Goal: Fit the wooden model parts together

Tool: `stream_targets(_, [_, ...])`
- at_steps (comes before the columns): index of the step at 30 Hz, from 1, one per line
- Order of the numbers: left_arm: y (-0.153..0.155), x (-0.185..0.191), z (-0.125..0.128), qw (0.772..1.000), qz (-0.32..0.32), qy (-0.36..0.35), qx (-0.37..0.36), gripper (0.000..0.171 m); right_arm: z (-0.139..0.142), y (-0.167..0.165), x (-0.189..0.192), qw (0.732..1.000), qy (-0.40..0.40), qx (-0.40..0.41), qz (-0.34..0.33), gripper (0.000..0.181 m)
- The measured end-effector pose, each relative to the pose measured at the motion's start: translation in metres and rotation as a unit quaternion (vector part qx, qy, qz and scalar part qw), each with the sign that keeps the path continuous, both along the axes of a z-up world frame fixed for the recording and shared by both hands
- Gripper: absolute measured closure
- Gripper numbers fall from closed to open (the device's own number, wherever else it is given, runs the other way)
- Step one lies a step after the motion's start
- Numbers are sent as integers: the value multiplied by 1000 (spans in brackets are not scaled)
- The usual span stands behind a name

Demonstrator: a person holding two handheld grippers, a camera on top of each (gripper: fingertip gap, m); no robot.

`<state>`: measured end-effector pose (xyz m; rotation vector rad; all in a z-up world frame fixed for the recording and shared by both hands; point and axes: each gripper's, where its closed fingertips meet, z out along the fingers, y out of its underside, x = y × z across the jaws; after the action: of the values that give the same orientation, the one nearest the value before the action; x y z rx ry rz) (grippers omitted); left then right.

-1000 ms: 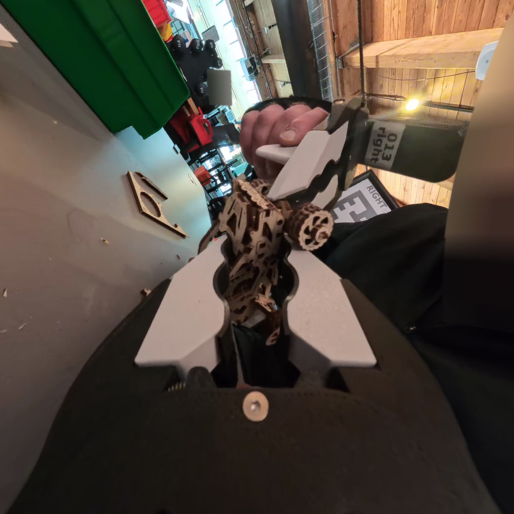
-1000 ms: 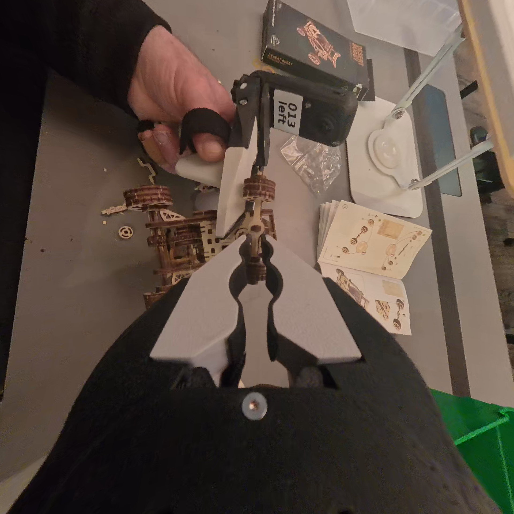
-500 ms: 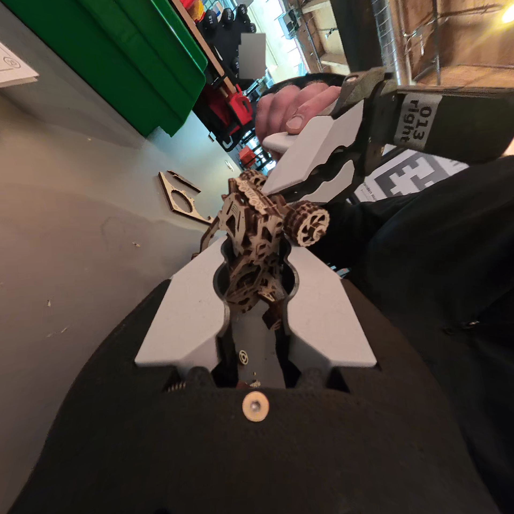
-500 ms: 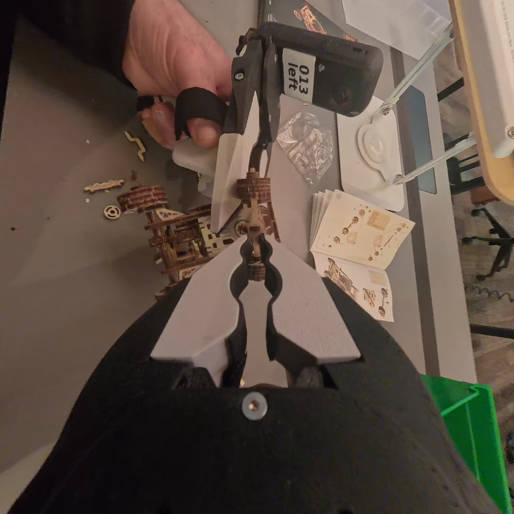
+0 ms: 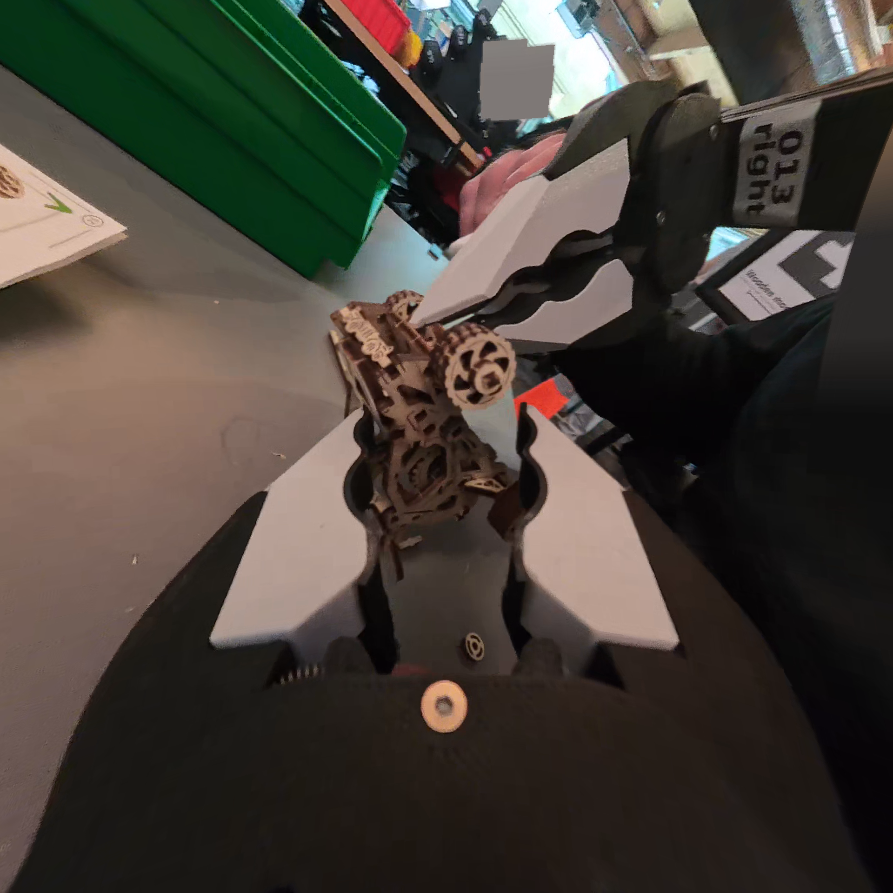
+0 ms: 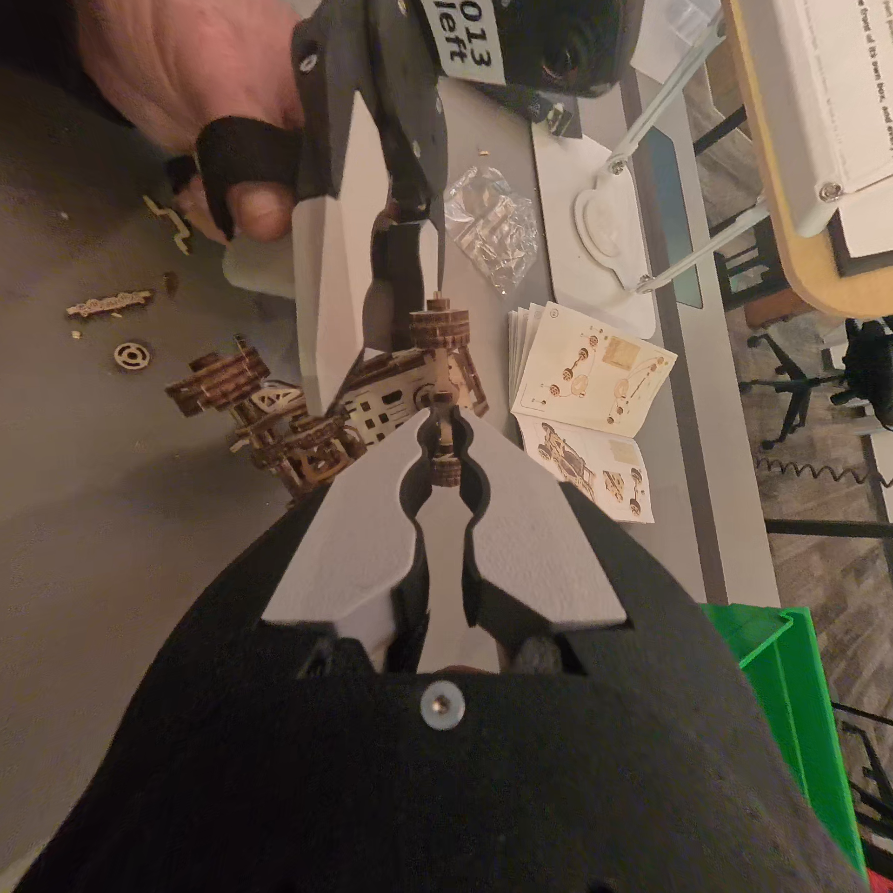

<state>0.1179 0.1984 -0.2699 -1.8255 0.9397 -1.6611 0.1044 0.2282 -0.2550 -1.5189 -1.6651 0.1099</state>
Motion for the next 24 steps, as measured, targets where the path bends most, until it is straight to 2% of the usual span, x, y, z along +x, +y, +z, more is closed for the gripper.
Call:
stream_targets(3, [10, 3, -6, 999, 38, 28, 6, 129, -1, 4, 2, 1000, 11, -6, -20, 179])
stream_targets(6, [15, 6, -6, 998, 56, 27, -8, 130, -2, 10, 4, 999, 24, -7, -40, 179])
stream_targets(10, [17, 2, -4, 999, 38, 36, 15, 137, 3, 10, 5, 998, 40, -3, -44, 179])
stream_targets(15, [16, -6, -5, 996, -23, 67, 61, 137, 9, 10, 7, 999, 17, 31, -21, 179])
stream_targets(24, [15, -1, -6, 989, -33, 97, 103, 136, 8, 12, 11, 996, -15, 92, -4, 179])
